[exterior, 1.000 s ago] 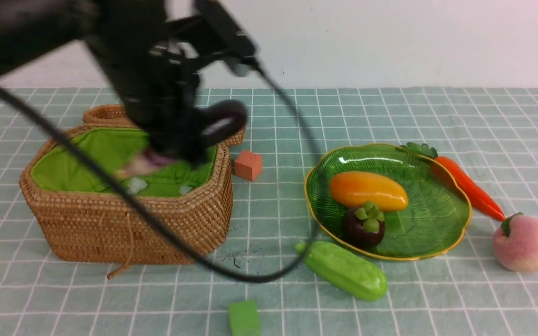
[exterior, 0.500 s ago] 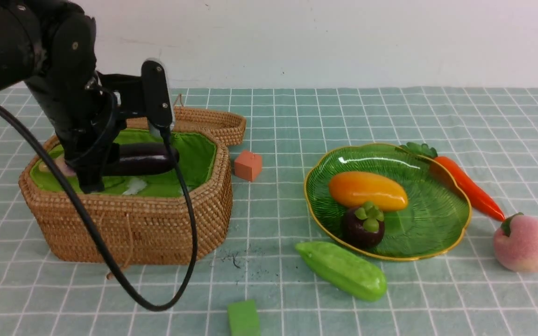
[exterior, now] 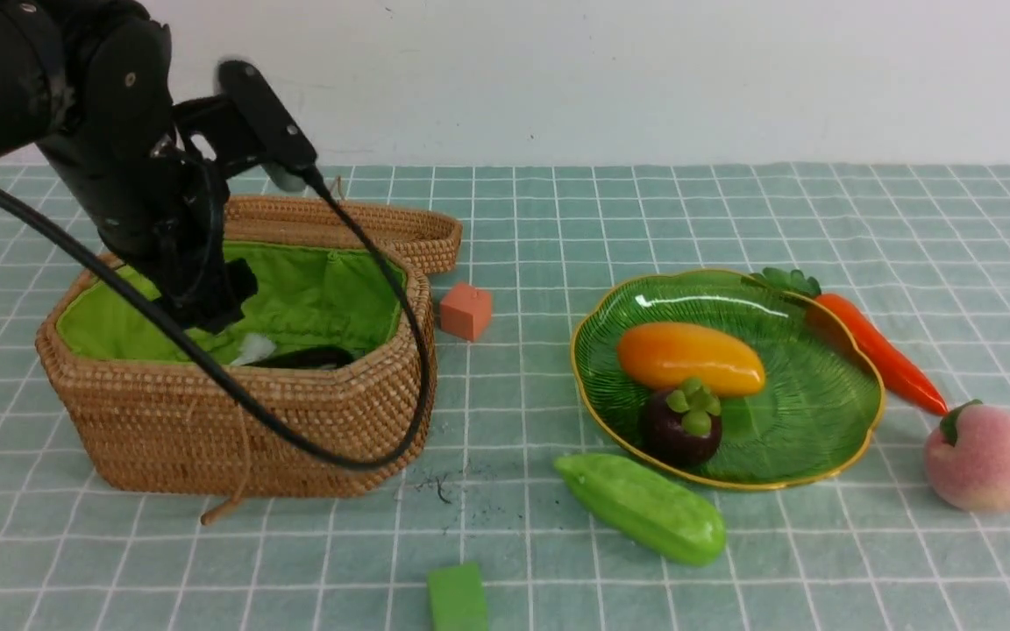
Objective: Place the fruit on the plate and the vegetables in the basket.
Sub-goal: Take a chayote with your right arm and place it on the basket on the left.
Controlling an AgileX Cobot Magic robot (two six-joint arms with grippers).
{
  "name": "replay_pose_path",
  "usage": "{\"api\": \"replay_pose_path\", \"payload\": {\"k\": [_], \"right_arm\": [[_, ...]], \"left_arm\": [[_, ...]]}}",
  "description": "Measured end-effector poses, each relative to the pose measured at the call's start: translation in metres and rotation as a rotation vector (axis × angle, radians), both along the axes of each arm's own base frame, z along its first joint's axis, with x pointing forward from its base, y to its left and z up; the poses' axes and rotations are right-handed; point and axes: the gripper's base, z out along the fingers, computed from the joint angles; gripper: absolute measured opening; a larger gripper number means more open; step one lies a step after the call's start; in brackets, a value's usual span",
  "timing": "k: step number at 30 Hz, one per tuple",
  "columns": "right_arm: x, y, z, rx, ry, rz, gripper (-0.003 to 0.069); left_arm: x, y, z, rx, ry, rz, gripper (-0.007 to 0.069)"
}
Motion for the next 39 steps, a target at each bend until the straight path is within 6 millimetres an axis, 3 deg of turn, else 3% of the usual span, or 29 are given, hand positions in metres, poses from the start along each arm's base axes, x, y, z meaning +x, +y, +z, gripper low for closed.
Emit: {"api": "replay_pose_path", "payload": {"k": [1, 2, 4, 7, 8, 10, 13, 16, 18, 19, 21, 26, 28, 29, 31, 32, 34, 35, 39], "right_arm": [[0.006, 0.002, -0.002, -0.005, 0.058, 0.004, 0.0181], [0.008, 0.003, -0.003, -0.005, 0.073, 0.004, 0.0181], [0.021, 0.008, -0.007, -0.033, 0.171, 0.016, 0.0181], [0.056, 0.021, -0.018, -0.11, 0.373, 0.04, 0.0181], [0.058, 0.021, -0.019, -0.114, 0.386, 0.04, 0.0181], [0.091, 0.032, -0.03, -0.148, 0.505, 0.04, 0.0181], [0.123, 0.041, -0.044, -0.18, 0.615, 0.037, 0.0163], [0.158, 0.052, -0.064, -0.202, 0.724, 0.029, 0.0113], [0.181, 0.062, -0.081, -0.223, 0.785, 0.034, 0.0069], [0.182, 0.064, -0.082, -0.224, 0.787, 0.035, 0.0065], [0.198, 0.078, -0.099, -0.272, 0.828, 0.059, 0.0037], [0.214, 0.12, -0.133, -0.405, 0.842, 0.143, 0.005], [0.22, 0.133, -0.145, -0.465, 0.844, 0.163, 0.0078], [0.226, 0.145, -0.155, -0.527, 0.833, 0.18, 0.0122], [0.234, 0.152, -0.165, -0.586, 0.831, 0.182, 0.0181], [0.243, 0.156, -0.173, -0.626, 0.824, 0.176, 0.0244], [0.247, 0.158, -0.177, -0.652, 0.818, 0.171, 0.0283], [0.256, 0.161, -0.189, -0.698, 0.819, 0.163, 0.0382], [0.267, 0.166, -0.208, -0.733, 0.817, 0.155, 0.0511]], "left_arm": [[-0.009, -0.004, 0.013, -0.132, -0.034, 0.097, 0.0615], [-0.011, -0.005, 0.017, -0.148, -0.043, 0.103, 0.0607], [-0.026, -0.012, 0.035, -0.269, -0.077, 0.157, 0.0503], [-0.068, -0.027, 0.078, -0.475, -0.148, 0.176, 0.0155], [-0.072, -0.03, 0.08, -0.488, -0.148, 0.167, 0.0135], [-0.11, -0.037, 0.109, -0.585, -0.184, 0.107, -0.001], [-0.148, -0.036, 0.123, -0.647, -0.209, 0.042, -0.0013], [-0.184, -0.03, 0.119, -0.698, -0.209, -0.013, -0.0013], [-0.213, -0.019, 0.102, -0.733, -0.187, -0.029, -0.0013], [-0.22, -0.015, 0.1, -0.747, -0.19, -0.03, -0.0013], [-0.241, -0.002, 0.072, -0.777, -0.157, -0.015, -0.0013], [-0.282, 0.023, 0.026, -0.917, -0.199, -0.035, -0.0013], [-0.291, 0.029, 0.017, -0.979, -0.243, -0.051, -0.0013], [-0.299, 0.035, 0.01, -1.044, -0.299, -0.07, -0.0013], [-0.306, 0.04, 0.007, -1.096, -0.349, -0.088, -0.0013], [-0.31, 0.043, 0.004, -1.129, -0.387, -0.1, -0.0013], [-0.312, 0.045, 0.003, -1.144, -0.403, -0.106, -0.0013], [-0.314, 0.047, 0.003, -1.161, -0.42, -0.112, -0.0013], [-0.314, 0.046, 0.004, -1.175, -0.418, -0.111, -0.0013]]}}
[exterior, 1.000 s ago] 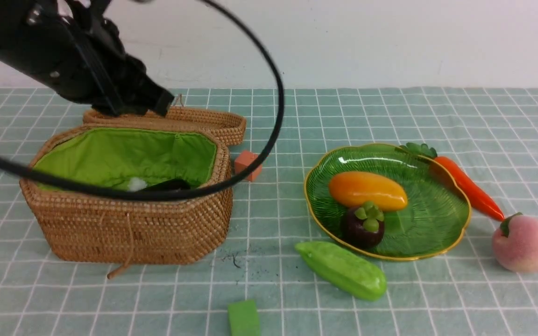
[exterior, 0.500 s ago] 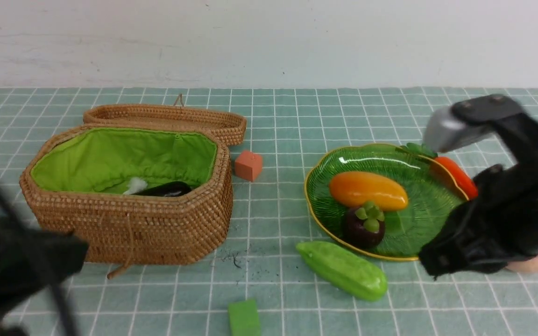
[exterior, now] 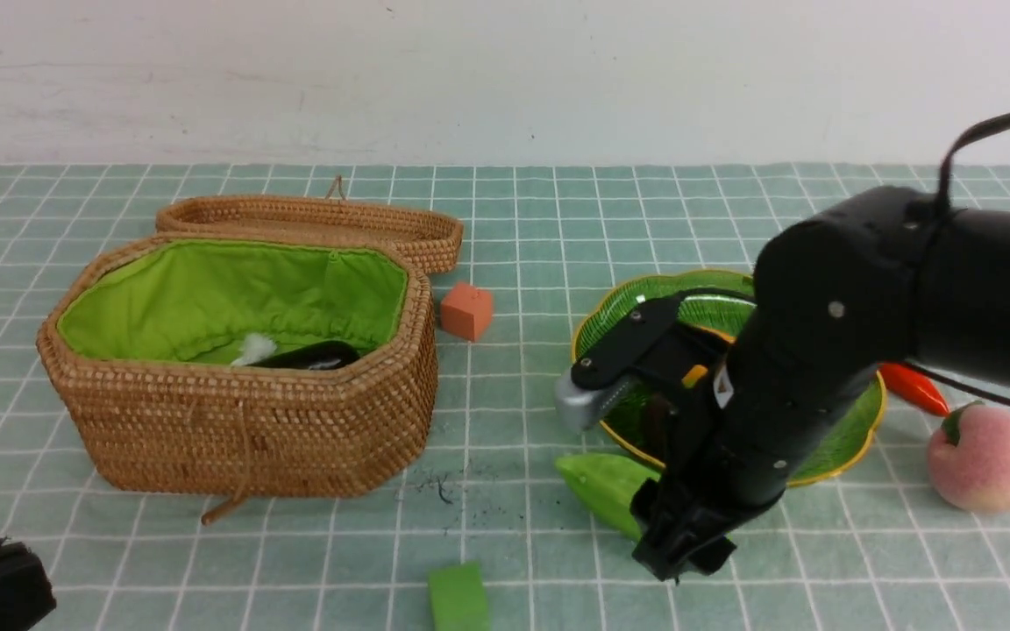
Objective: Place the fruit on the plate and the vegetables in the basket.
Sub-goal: Take a chayote with your right arm and place it on the basket on the left.
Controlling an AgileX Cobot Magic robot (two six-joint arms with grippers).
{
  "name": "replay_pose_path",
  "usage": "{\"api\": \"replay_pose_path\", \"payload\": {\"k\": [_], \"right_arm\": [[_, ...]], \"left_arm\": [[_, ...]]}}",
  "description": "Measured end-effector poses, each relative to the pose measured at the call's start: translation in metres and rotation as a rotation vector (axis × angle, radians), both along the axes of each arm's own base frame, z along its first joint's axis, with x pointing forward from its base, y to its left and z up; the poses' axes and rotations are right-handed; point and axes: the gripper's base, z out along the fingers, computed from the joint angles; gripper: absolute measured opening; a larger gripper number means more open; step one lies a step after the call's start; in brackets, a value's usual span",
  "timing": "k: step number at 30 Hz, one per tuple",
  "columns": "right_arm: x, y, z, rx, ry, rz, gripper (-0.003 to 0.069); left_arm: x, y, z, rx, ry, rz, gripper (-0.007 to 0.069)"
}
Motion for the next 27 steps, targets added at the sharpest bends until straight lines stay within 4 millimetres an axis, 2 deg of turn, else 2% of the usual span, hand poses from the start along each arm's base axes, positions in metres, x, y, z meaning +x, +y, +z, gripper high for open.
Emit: {"api": "replay_pose_path", "payload": {"k": [2, 5, 14, 27], "right_arm": [[0.008, 0.004, -0.012, -0.01, -0.024, 0.005, 0.0573], [0.014, 0.006, -0.019, -0.018, -0.05, 0.013, 0.0585], [0.023, 0.008, -0.034, -0.056, -0.075, 0.037, 0.0533], [0.029, 0.009, -0.043, -0.089, -0.086, 0.057, 0.053]], "left_arm": [[0.0, -0.001, 0.0, -0.008, 0.01, -0.005, -0.0013], [0.0, -0.001, 0.0, -0.013, 0.014, -0.007, -0.0013], [0.0, -0.001, -0.001, -0.016, 0.012, -0.007, -0.0013], [0.0, -0.001, -0.001, -0.02, 0.014, -0.008, -0.0013]]}}
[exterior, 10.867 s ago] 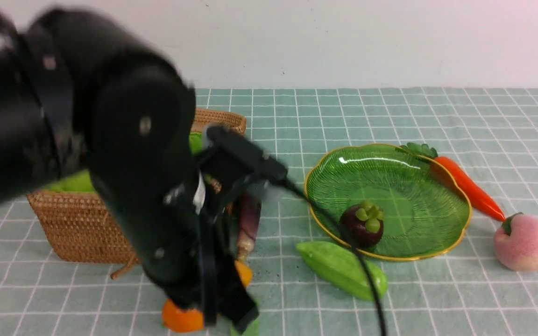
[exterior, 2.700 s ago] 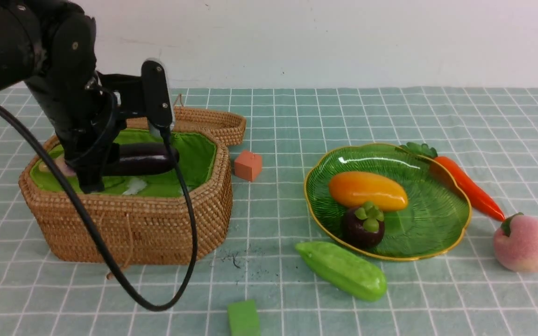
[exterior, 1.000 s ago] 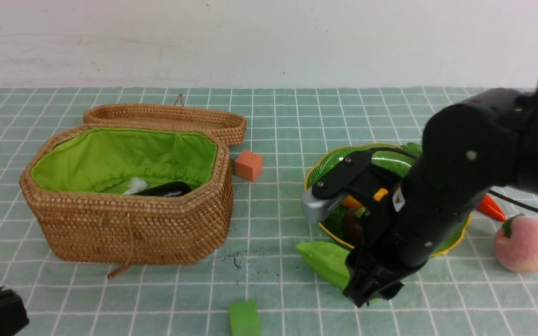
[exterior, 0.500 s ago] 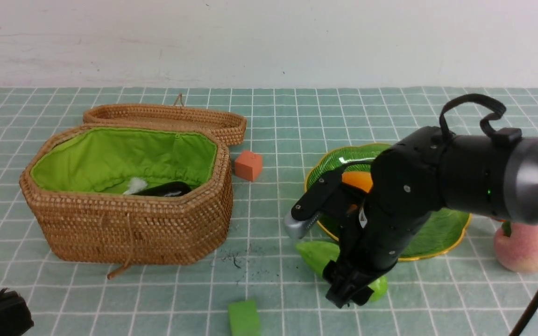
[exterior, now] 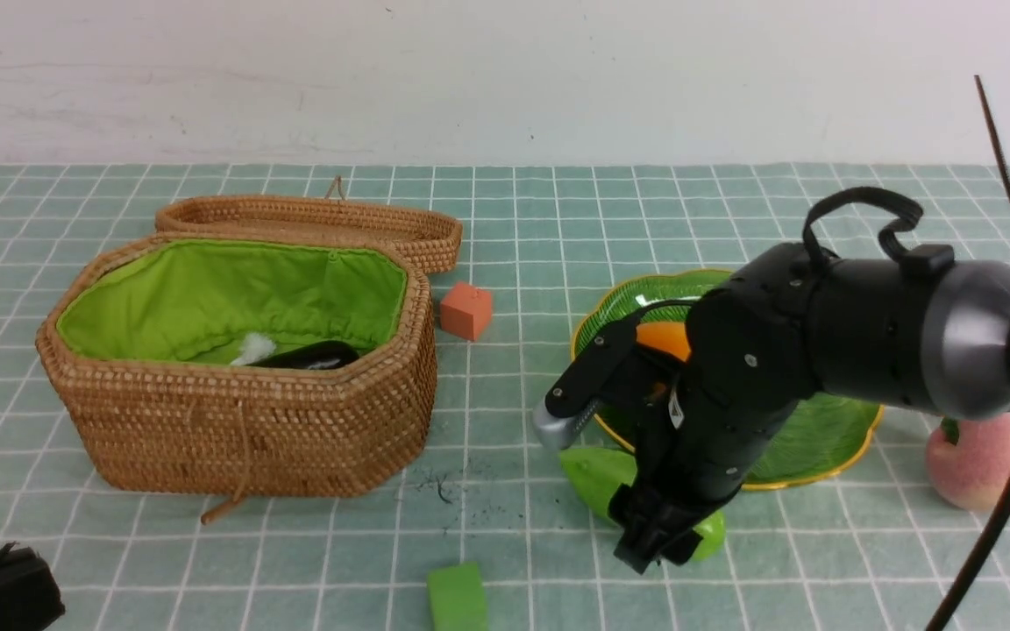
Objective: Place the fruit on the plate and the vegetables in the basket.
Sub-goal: Take a chayote with your right arm and place it on the basket on the left.
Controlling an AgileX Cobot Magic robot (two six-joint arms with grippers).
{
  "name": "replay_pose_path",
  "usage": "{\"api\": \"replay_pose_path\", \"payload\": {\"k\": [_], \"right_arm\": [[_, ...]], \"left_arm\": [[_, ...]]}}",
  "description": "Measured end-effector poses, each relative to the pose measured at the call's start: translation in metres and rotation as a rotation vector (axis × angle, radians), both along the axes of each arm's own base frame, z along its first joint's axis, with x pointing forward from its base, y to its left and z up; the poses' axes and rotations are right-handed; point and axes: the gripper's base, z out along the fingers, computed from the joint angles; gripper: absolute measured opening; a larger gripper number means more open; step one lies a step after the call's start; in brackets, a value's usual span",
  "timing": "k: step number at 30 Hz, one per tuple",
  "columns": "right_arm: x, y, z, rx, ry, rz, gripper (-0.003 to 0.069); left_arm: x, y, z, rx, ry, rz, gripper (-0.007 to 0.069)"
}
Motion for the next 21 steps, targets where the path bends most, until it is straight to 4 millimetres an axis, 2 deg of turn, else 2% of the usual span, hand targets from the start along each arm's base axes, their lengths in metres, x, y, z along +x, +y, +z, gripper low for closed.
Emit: {"api": "replay_pose_path", "payload": {"k": [6, 10, 12, 21], "right_arm": [[0.003, 0.0001, -0.0046, -0.022, 0.003, 0.008, 0.0505], [0.0048, -0.0012, -0.0051, -0.025, -0.003, 0.007, 0.0433], [0.0063, -0.0019, -0.0049, -0.026, -0.012, 0.008, 0.0342], [0.0074, -0.001, -0.0028, -0.022, -0.008, -0.005, 0.034]], "left_arm": [[0.0, 0.0, 0.0, 0.0, 0.0, 0.0, -0.0013], [0.0001, -0.0001, -0.0004, 0.0, 0.001, 0.0, -0.0013], [0.0001, -0.0001, -0.0004, 0.0, 0.001, 0.0, -0.0013], [0.0, -0.0002, -0.0004, -0.002, 0.003, -0.001, -0.0013]]}}
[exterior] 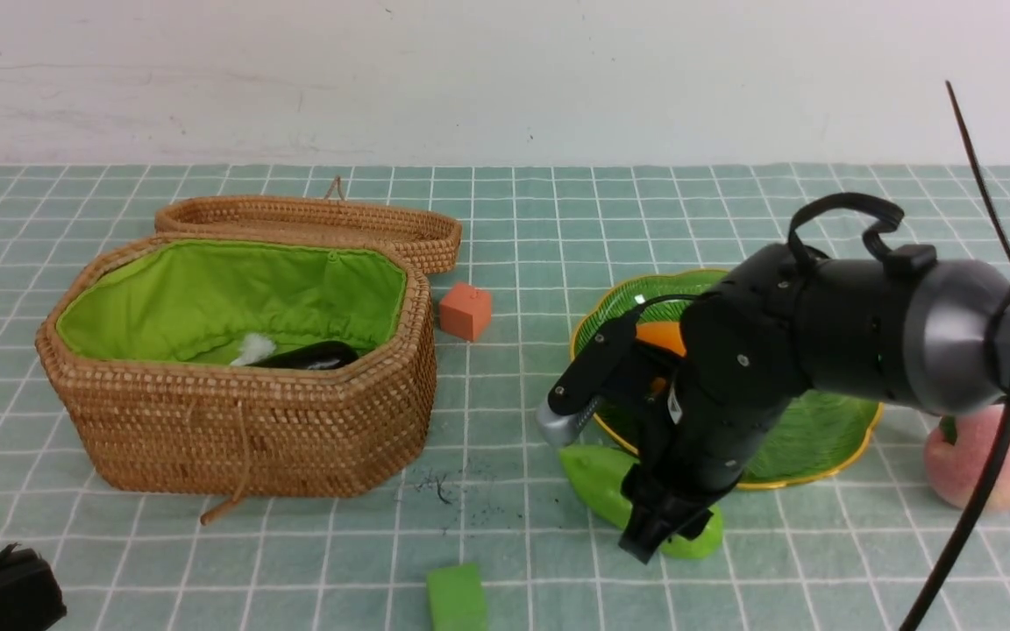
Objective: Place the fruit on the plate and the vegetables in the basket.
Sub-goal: Take a chayote with your right arm and place it on the basket on the left.
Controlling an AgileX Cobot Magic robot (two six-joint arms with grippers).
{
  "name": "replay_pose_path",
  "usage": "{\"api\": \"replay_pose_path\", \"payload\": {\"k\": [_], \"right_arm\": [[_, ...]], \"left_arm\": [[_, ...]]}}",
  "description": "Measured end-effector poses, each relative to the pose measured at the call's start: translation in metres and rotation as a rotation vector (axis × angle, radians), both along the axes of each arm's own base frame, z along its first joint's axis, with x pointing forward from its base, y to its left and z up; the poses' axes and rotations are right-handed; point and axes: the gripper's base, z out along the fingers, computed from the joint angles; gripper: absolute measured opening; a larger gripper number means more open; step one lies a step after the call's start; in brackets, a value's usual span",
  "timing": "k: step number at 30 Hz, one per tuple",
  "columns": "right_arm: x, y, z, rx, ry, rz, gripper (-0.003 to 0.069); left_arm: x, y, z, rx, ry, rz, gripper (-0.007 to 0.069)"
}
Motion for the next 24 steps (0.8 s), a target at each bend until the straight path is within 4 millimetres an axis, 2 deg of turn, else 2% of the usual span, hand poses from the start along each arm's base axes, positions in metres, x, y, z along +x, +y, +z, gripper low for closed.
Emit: {"api": "replay_pose_path", "payload": {"k": [3, 7, 8, 9, 11, 17, 20, 24], "right_arm": [[-0.001, 0.001, 0.004, 0.022, 0.019, -0.035, 0.0336], [-0.013, 0.006, 0.02, 0.089, 0.102, -0.088, 0.0064], [-0.013, 0.006, 0.02, 0.087, 0.105, -0.087, 0.0064], [-0.016, 0.007, 0.022, 0.102, 0.129, -0.097, 0.0017], [-0.017, 0.008, 0.019, 0.106, 0.147, -0.103, -0.0004], [-0.011, 0.009, 0.006, 0.072, 0.138, -0.104, 0.0008], [-0.012, 0.008, 0.011, 0.075, 0.15, -0.154, 0.0072], [-0.014, 0.006, 0.036, 0.103, 0.136, -0.213, 0.0214]], "left_arm": [[0.0, 0.0, 0.0, 0.0, -0.001, 0.0, -0.0013], [0.0, 0.0, 0.0, 0.0, -0.001, 0.0, -0.0013], [0.0, 0.0, 0.0, 0.0, -0.001, 0.0, -0.0013], [0.0, 0.0, 0.0, 0.0, -0.001, 0.0, -0.0013], [0.0, 0.0, 0.0, -0.002, -0.003, 0.0, -0.0013], [0.0, 0.0, 0.001, -0.005, -0.007, 0.001, -0.0013], [0.0, 0.0, 0.001, -0.004, -0.007, 0.002, -0.0013], [0.0, 0.0, 0.001, -0.004, -0.007, 0.002, -0.0013]]}}
